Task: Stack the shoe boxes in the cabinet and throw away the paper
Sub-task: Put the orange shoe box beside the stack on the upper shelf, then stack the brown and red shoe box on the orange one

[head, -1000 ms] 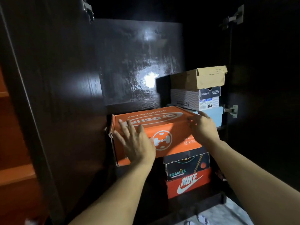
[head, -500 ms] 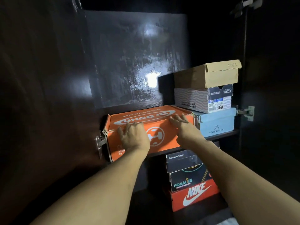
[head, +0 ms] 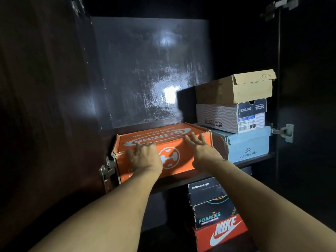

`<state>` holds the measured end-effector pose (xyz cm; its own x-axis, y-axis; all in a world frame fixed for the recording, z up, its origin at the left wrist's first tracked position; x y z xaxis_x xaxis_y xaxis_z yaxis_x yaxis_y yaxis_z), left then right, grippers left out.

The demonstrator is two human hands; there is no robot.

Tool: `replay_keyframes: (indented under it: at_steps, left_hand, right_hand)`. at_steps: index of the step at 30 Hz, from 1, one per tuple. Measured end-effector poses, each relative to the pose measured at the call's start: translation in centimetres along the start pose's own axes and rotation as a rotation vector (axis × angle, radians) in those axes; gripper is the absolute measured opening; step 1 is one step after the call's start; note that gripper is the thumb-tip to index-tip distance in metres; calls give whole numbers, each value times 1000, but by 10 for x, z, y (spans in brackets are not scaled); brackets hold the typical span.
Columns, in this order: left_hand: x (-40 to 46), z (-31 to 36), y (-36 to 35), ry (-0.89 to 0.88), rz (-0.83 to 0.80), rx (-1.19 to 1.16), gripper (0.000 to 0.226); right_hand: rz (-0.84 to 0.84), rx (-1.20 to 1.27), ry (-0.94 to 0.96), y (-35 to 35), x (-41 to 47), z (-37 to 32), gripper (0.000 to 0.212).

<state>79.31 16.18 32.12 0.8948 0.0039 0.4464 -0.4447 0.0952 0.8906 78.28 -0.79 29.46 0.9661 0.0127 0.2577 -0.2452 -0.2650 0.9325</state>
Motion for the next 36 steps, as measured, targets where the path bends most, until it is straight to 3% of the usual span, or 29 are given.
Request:
replay_keyframes:
  at_steps: [4, 6, 12, 15, 19, 24, 29, 32, 36]
  left_hand:
    - [-8, -1, -7, -8, -102, 30, 92]
    - [-19, 8, 0, -50, -37, 53, 97]
    - [-58, 73, 17, -348, -88, -74, 58]
    - [-67, 109, -10, -394, -195, -229, 46]
    - [-112, 190, -15, -520, -449, -480, 45]
    - [-195, 295, -17, -761, -674, -530, 68]
    - [-310, 393, -26, -993, -868, -565, 72]
    - [-377, 440, -31, -1120, -934, -550, 42]
    - [-457, 490, -52, -1187, -1031, -549, 30]
  right_hand:
    - [-40, 16, -21, 2, -6, 0, 93]
    - [-23, 28, -46, 8, -14, 7, 91]
    - [60, -79, -95, 49, -69, 45, 51]
    - [57, -50, -199, 74, -114, 81, 53]
    - [43, -114, -315, 103, -186, 136, 50]
    - [40, -124, -528, 129, -293, 208, 42]
    - [7, -149, -784, 137, -421, 289, 37]
    - [-11, -125, -923, 130, -496, 331, 36]
    - [-48, -131, -1065, 112, -578, 381, 33]
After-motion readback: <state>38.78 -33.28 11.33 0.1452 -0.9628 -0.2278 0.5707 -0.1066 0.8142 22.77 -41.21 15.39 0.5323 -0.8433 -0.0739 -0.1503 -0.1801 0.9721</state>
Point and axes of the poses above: each hand's wrist, its own x-axis towards the middle knuckle, its own y-axis out of the back of the hand, z = x × y, the point moved 10 cm from there along x, towards the middle knuckle, and after that the axes turned 4 degrees about -z, right-handed, at the moved point
